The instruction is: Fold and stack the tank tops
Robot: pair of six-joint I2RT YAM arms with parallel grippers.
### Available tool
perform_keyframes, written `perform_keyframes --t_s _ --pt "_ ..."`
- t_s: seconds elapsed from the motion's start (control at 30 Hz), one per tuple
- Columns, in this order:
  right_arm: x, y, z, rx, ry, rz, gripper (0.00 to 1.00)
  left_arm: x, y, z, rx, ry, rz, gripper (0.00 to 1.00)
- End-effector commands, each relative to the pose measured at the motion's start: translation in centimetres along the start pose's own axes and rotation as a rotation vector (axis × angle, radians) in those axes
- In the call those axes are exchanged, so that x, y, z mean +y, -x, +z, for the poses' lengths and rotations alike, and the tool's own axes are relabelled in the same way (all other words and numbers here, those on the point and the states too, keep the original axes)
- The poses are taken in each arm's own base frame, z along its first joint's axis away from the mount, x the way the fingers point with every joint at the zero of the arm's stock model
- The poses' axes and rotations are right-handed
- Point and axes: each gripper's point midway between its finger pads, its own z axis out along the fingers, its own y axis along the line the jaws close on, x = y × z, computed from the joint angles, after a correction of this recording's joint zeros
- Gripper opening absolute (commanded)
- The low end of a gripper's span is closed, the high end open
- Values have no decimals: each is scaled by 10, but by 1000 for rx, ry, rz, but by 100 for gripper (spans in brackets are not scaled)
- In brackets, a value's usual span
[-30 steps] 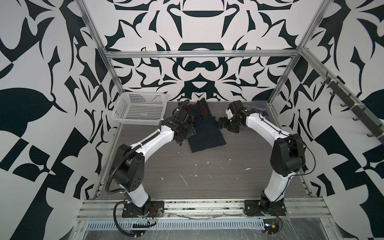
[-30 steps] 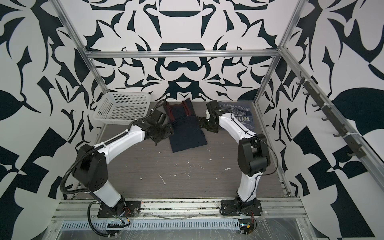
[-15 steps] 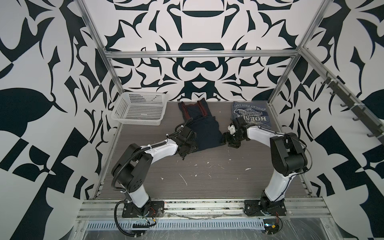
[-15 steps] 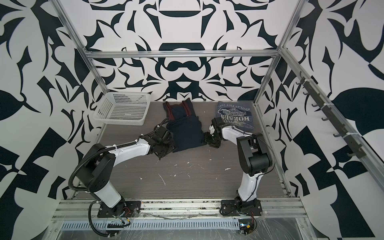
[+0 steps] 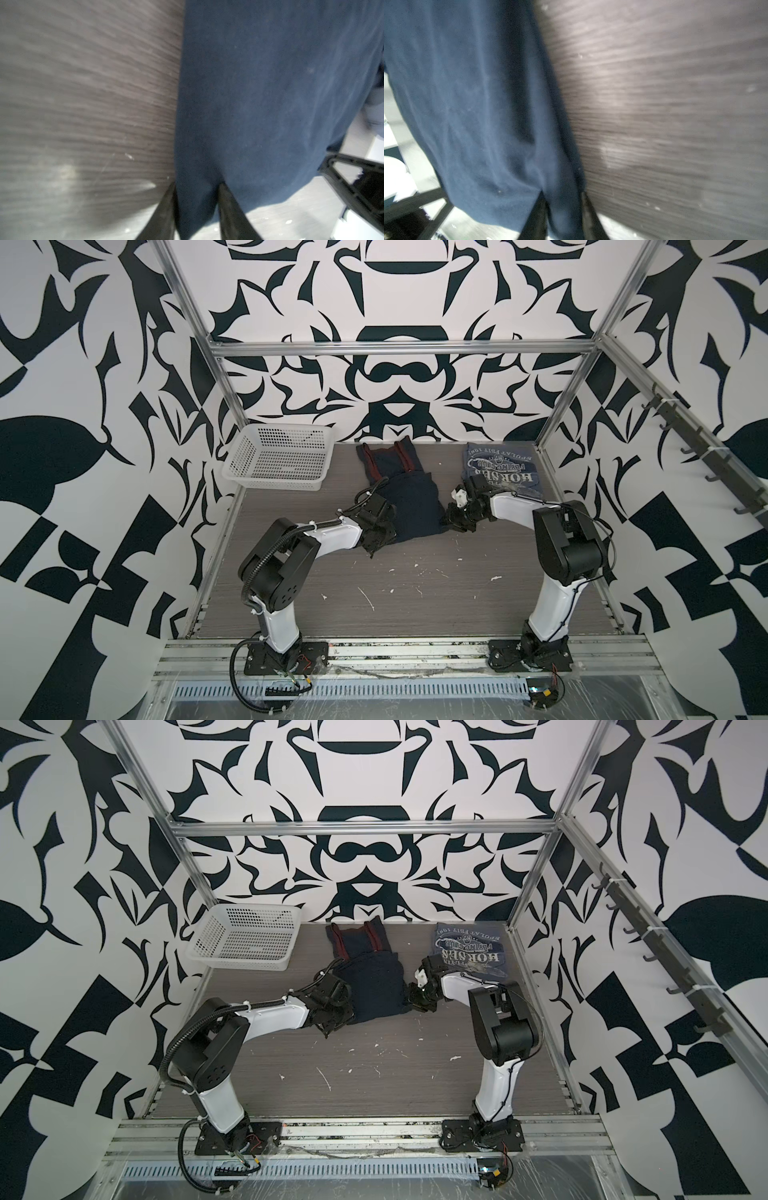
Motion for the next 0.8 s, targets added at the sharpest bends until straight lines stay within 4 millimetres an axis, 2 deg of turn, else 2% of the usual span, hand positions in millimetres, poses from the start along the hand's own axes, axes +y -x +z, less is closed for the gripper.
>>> perform_keyframes --t_s 0.0,0.07,0.2,0.3,0.47,0.57,0.63,0.7,0.77 --pt "5 -10 -10 1 9 8 10 10 -4 5 19 45 -1 24" --pt "7 -15 -16 -8 8 9 1 10 -5 -2 8 55 9 17" --pt "5 -30 -36 -23 -12 16 0 9 -13 -30 -32 86 66 4" --pt "3 -50 -52 -25 -22 21 0 8 -31 -51 -46 104 117 0" --pt "5 -89 -86 -39 -29 33 0 11 -63 -87 -49 109 174 0" --pt "19 -107 -113 -57 -8 33 0 2 -78 -114 -44 55 180 0" --pt "33 -111 -132 -96 22 24 0 -9 -83 -136 -55 4 182 0" --pt "51 -109 -153 -130 58 12 0 -23 -83 -162 -55 -86 158 2" --pt "69 -103 -171 -159 85 -2 0 -31 -81 -178 -65 -131 129 5"
